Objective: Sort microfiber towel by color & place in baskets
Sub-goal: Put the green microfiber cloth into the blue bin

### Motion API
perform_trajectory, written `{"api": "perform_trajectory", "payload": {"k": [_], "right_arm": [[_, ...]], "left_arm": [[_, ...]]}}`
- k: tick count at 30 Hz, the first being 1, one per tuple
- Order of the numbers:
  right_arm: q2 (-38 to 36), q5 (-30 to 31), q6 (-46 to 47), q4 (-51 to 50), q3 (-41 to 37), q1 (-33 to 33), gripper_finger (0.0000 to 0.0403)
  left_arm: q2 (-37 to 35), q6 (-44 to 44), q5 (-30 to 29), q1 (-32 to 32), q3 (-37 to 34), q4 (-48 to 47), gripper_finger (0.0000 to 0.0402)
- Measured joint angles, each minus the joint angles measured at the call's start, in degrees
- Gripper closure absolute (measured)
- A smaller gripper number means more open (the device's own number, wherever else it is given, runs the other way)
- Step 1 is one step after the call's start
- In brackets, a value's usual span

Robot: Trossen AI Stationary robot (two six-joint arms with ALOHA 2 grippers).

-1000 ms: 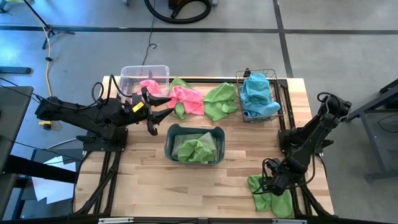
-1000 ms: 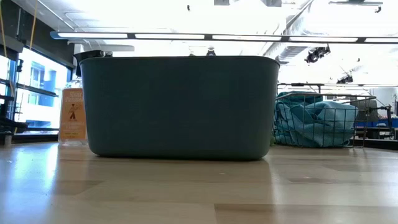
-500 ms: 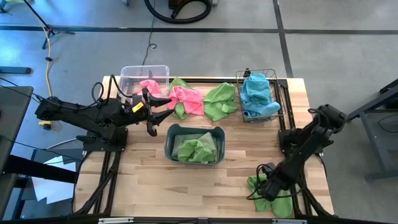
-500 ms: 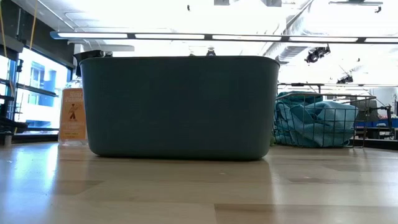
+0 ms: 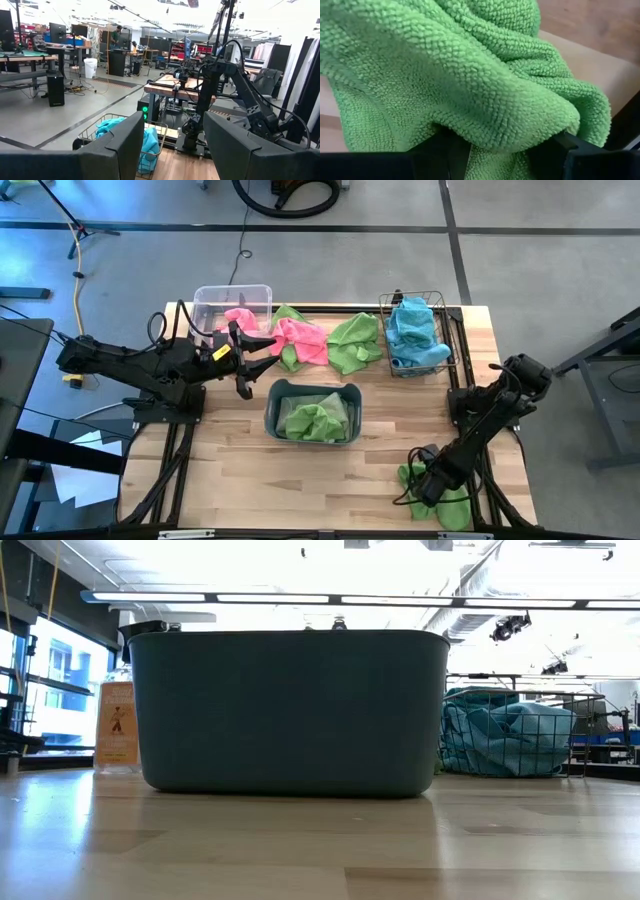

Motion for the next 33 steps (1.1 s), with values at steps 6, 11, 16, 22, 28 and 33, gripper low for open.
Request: {"api": "perform_trajectory", "payload": {"k": [6,11,16,22,28,33], "right_arm": [[0.09,0.32,-1.38,0.17,-0.07,0.0,0.0259],[0.13,2.2,-2.14,1.14,-0.09,0.05,0.0375],[0.11,3.0,-2.72,1.36,-0.11,0.07,0.0387],[-0.57,3.56,-5.39,1.72,-0.35,0.11,0.0399],[-6.48,10.45,-10.56,1.34,-0.76,0.04,0.0401],[-14.68,22.35,-14.84,1.76,-0.66,-0.34,0.0402]], "left_arm": [[0.0,0.0,0.0,0.0,0.0,-0.02,0.0209],[0.0,0.04,0.0,0.0,0.0,-0.01,0.0209],[0.0,0.09,-0.02,0.0,0.0,0.0,0.0209],[0.0,0.11,-0.02,0.0,0.0,0.02,0.0209],[-0.86,0.25,-0.08,0.0,-0.07,0.1,0.0209],[-2.3,1.28,-0.61,0.0,-0.1,0.02,0.0209]]}}
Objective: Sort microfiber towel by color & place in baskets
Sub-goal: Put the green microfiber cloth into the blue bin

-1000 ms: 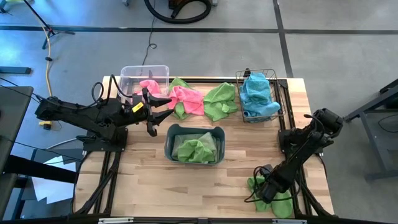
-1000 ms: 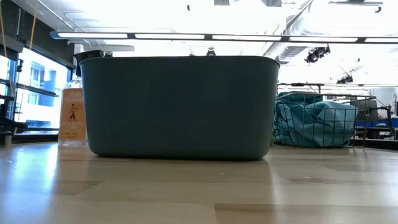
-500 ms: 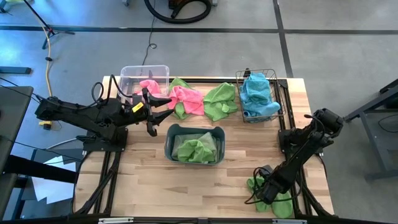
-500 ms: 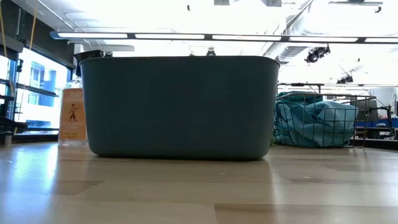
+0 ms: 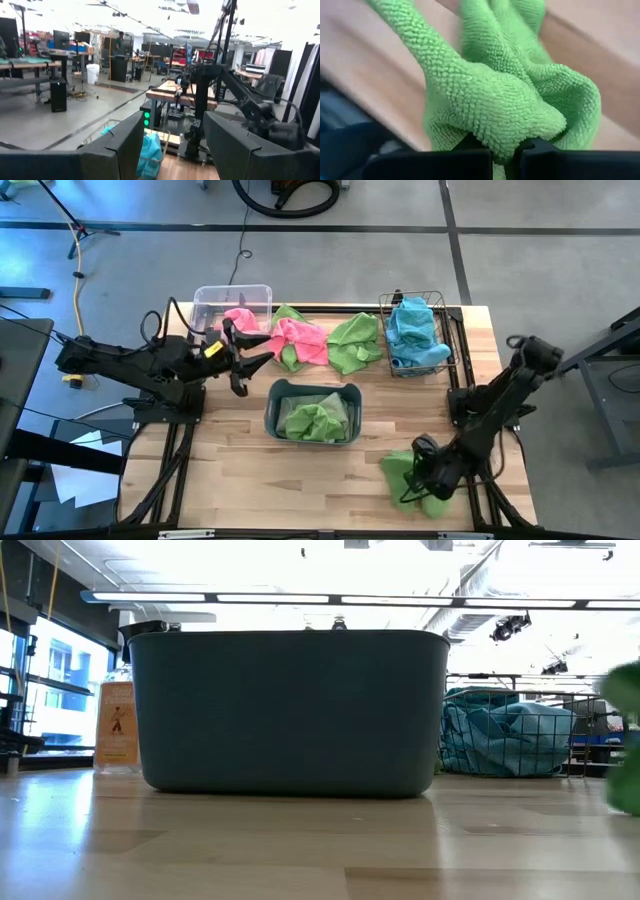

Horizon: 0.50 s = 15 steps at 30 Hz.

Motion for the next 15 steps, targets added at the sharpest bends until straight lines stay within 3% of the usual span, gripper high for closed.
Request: {"api": "perform_trajectory", "payload": {"k": [8,15], "right_arm": [[-11.99,13.83,-20.26,6.33,0.16,-5.37,0.0402],[-15.71,17.07,-49.55,24.51,0.22,-14.87,0.0403]], "left_arm": [[-1.69,2.44,-1.45,0.0,0.06,0.26,0.0209],[-2.27,2.42,-1.58,0.0,0.09,0.59,0.0209]]}}
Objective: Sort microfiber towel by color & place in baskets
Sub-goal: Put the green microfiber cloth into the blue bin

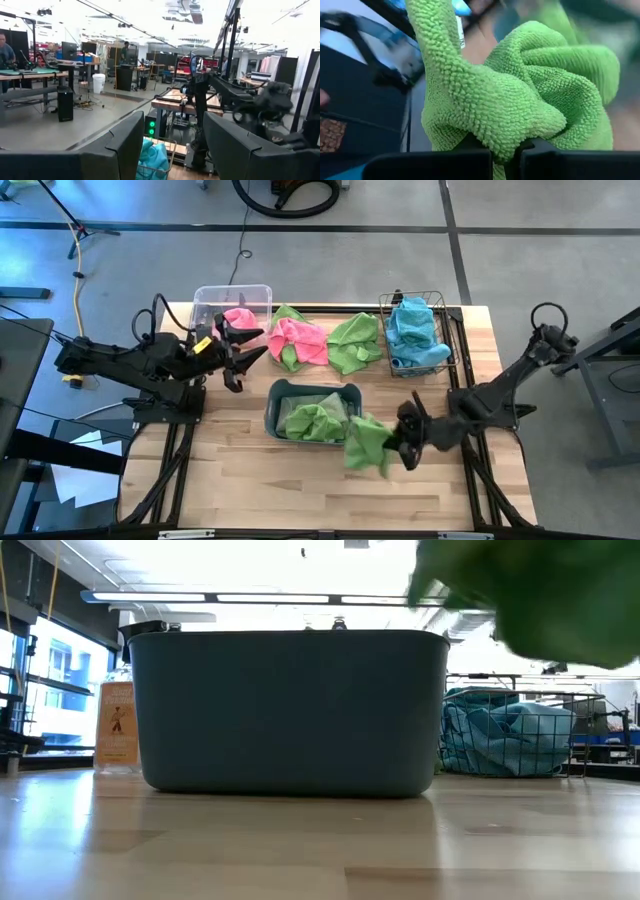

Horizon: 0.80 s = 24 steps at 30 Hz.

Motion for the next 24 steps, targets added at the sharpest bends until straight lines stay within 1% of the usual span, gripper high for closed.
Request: {"api": "perform_trajectory", "payload": {"k": [3,6,10,14,19,24], "right_arm": [[0.28,-0.85,-12.8,10.22,0.03,-4.46,0.0403],[0.47,-3.06,-24.07,18.18,0.09,-8.74,0.0403],[0.47,-6.49,-34.51,26.73,0.09,-14.08,0.0403],[0.47,-10.89,-41.86,34.46,0.09,-18.89,0.0403],[0.47,-13.53,-49.44,42.43,0.13,-24.01,0.0403],[0.47,-18.4,-50.9,47.59,0.19,-28.53,0.0403]], "left_arm": [[0.06,0.0,0.0,0.0,0.0,-0.2,0.0209],[0.04,-0.01,0.0,0.0,0.0,-0.09,0.0209],[0.06,0.0,0.0,-0.02,0.0,-0.1,0.0209],[0.06,-0.02,0.0,-0.01,0.0,-0.13,0.0209],[0.06,-0.02,0.0,-0.02,0.0,-0.13,0.0209],[0.06,-0.02,0.0,0.0,0.0,-0.13,0.0209]]}}
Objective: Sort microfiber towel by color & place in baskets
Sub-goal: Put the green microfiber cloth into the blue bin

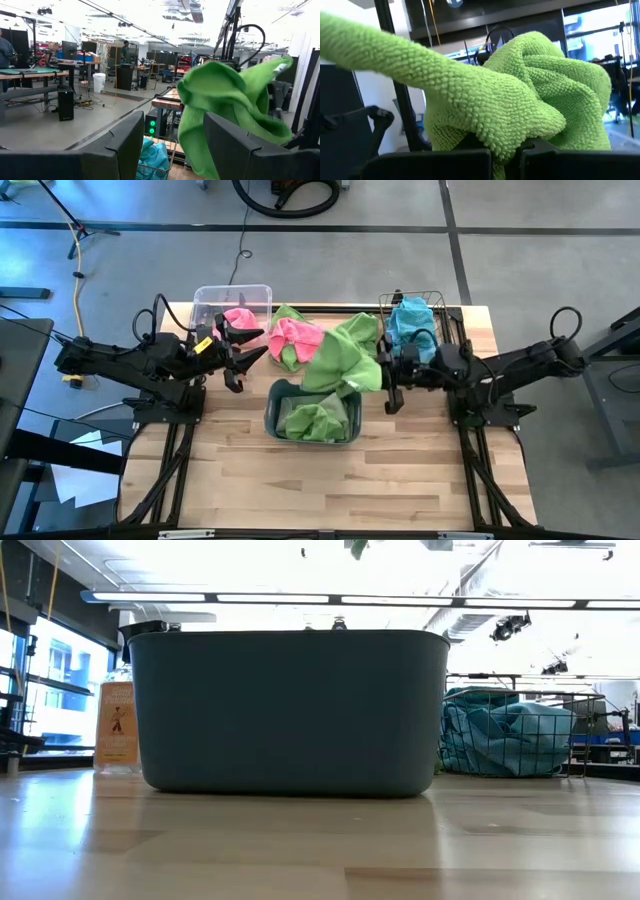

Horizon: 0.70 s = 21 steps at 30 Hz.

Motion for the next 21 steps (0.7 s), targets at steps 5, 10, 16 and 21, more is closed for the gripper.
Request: {"api": "perform_trajectory", "payload": {"k": [5,10,16,21], "right_arm": [[0.0,-1.51,-3.45,-3.26,3.27,-1.52,0.0403],[0.0,-0.95,-8.71,-13.45,8.5,-2.34,0.0403],[0.0,-0.58,-8.59,-17.99,10.32,-3.54,0.0403],[0.28,-0.64,-8.43,-17.53,10.32,-3.49,0.0403]], "left_arm": [[0.0,0.0,0.0,0.0,0.0,-0.02,0.0209],[0.0,0.0,0.0,0.0,0.0,-0.04,0.0209],[0.0,0.0,0.0,-0.02,0.0,-0.07,0.0209],[0.0,0.02,0.0,-0.02,0.0,-0.06,0.0209]]}}
